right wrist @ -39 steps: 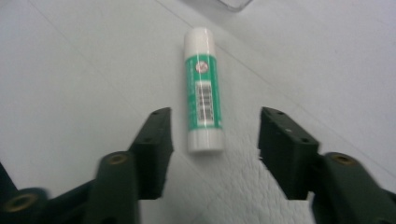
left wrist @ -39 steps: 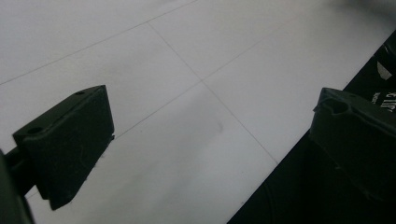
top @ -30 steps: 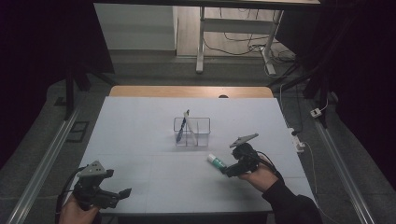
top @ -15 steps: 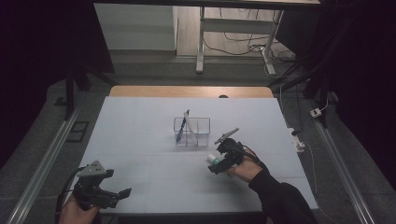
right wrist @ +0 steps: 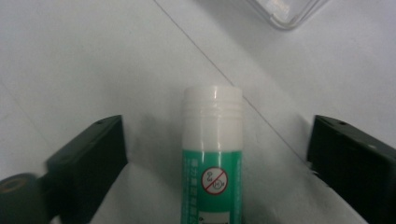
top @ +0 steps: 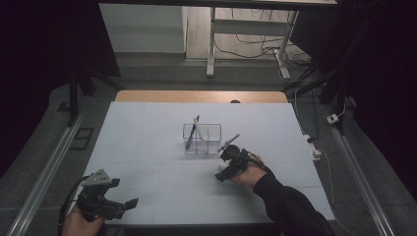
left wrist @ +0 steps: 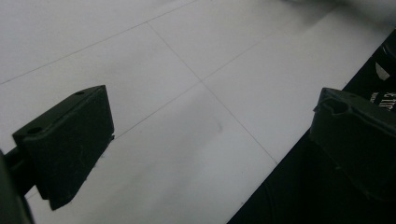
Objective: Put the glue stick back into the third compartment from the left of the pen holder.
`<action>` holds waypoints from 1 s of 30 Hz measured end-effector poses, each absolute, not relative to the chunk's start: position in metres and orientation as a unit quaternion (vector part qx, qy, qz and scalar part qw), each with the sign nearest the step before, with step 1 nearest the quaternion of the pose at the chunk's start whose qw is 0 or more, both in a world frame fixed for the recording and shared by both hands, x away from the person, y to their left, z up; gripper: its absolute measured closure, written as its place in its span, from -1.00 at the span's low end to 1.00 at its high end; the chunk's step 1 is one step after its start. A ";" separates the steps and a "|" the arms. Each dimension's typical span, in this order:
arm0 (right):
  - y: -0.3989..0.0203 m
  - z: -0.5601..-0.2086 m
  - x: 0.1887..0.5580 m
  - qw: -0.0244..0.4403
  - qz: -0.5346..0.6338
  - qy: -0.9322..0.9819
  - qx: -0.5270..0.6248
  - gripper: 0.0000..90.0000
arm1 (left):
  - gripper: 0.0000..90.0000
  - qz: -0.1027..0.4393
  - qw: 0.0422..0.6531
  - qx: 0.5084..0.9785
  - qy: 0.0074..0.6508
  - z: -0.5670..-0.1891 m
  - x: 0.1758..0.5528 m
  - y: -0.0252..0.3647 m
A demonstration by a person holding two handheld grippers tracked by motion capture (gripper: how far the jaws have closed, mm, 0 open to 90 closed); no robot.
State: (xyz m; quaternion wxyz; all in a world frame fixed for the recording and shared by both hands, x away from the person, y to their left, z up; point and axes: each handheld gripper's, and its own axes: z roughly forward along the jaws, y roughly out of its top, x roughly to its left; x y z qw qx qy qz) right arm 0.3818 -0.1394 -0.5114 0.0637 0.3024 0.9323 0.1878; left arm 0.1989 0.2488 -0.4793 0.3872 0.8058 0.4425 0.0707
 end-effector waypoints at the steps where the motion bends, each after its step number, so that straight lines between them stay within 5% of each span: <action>1: -0.139 -0.511 0.382 0.068 0.187 0.932 0.301 -0.67 | -1.00 0.071 0.387 0.806 0.442 -0.479 0.199 0.249; 14: -0.137 -0.502 0.384 0.064 0.192 0.936 0.289 0.42 | -1.00 0.071 0.387 0.806 0.442 -0.479 0.199 0.249; 30: -0.138 -0.495 0.382 0.063 0.218 0.931 0.287 0.46 | -1.00 0.072 0.387 0.806 0.442 -0.479 0.199 0.249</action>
